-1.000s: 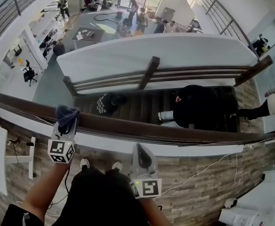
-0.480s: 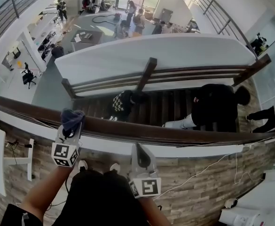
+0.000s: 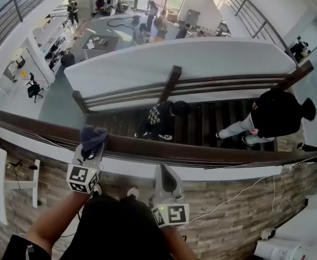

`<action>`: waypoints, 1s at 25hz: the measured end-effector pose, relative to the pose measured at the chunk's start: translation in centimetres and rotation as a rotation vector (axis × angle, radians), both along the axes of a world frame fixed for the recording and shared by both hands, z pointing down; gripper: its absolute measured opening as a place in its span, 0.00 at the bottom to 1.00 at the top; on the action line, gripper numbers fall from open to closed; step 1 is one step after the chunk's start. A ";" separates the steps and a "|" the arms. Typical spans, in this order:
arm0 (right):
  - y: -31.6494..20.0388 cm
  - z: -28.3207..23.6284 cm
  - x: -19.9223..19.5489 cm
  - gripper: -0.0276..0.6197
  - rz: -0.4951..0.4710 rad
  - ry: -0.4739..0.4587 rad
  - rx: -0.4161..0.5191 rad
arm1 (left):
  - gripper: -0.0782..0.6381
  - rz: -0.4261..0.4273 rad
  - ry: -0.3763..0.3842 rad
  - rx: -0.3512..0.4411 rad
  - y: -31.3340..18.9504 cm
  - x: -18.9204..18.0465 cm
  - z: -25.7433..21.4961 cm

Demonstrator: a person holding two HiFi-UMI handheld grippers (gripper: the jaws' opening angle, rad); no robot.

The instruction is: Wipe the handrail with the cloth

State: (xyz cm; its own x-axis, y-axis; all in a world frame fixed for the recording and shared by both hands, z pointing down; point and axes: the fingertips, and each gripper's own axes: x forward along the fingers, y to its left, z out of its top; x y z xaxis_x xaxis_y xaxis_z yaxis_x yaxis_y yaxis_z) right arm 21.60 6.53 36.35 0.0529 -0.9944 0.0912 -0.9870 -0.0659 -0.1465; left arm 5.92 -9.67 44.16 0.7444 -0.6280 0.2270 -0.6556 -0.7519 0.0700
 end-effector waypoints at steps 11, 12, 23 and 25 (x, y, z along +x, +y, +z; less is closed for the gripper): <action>2.1 -0.9 3.9 0.05 0.101 0.043 0.019 | 0.22 0.014 0.022 0.003 1.5 2.6 -0.2; 2.2 -0.8 4.3 0.05 0.110 0.047 0.016 | 0.23 0.015 0.026 0.001 1.6 2.8 -0.3; 3.8 -0.2 7.1 0.05 0.189 0.045 0.001 | 0.22 0.034 0.026 -0.022 2.7 5.0 -0.2; 4.0 -0.2 7.4 0.05 0.193 0.046 0.001 | 0.22 0.039 0.028 -0.027 3.0 5.5 -0.3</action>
